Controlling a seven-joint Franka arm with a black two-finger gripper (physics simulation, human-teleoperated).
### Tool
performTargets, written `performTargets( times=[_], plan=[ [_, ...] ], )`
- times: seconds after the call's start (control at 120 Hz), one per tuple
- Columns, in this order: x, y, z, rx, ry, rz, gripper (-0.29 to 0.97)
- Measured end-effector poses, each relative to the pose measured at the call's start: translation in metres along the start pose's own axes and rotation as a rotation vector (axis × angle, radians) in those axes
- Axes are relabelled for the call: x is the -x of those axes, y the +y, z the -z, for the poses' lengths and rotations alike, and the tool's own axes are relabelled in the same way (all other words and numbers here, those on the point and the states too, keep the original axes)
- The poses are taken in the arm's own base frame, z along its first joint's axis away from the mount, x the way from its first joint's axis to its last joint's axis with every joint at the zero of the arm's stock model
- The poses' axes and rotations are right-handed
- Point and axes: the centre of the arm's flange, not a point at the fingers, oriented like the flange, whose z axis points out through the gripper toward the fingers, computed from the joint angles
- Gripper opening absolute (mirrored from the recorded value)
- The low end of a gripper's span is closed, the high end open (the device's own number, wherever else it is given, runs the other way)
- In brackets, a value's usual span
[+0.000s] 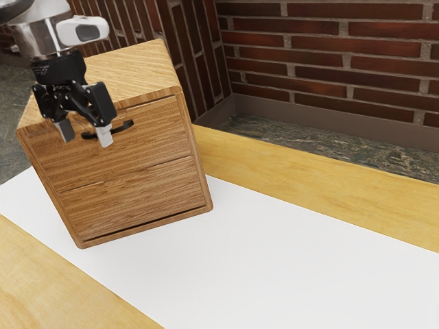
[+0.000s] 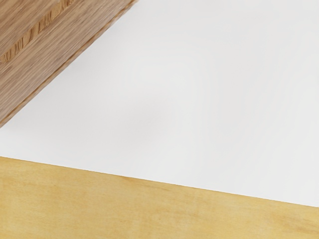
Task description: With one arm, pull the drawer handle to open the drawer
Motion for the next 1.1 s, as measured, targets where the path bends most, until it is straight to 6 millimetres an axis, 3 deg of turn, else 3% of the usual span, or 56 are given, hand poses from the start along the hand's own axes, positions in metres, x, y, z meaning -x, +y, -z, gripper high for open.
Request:
performTargets(
  times=[0.158,0.242,0.3,0.417,0.475,0.533,0.583,0.633,0.792,0.933,1.1],
  plan=[
    [-0.014,0.036,0.004,-0.020,0.095,-0.058,0.68],
    [-0.006,0.056,0.012,-0.021,0.109,-0.075,0.68],
    [-0.001,0.064,0.024,-0.153,0.168,-0.103,0.68],
    [0.004,0.120,0.024,-0.346,0.224,-0.250,0.68],
    [0.009,0.136,0.017,-0.398,0.215,-0.295,0.68],
    [0.017,0.120,-0.002,-0.455,0.193,-0.316,0.68],
    [0.012,0.094,-0.014,-0.490,0.189,-0.314,0.68],
    [0.006,0.081,-0.028,-0.515,0.191,-0.341,0.68],
    [-0.009,0.037,-0.033,-0.487,0.233,-0.389,0.68],
    [-0.001,0.026,-0.040,-0.466,0.256,-0.498,0.67],
    [-0.002,0.021,-0.057,-0.467,0.270,-0.606,0.52]
  ],
)
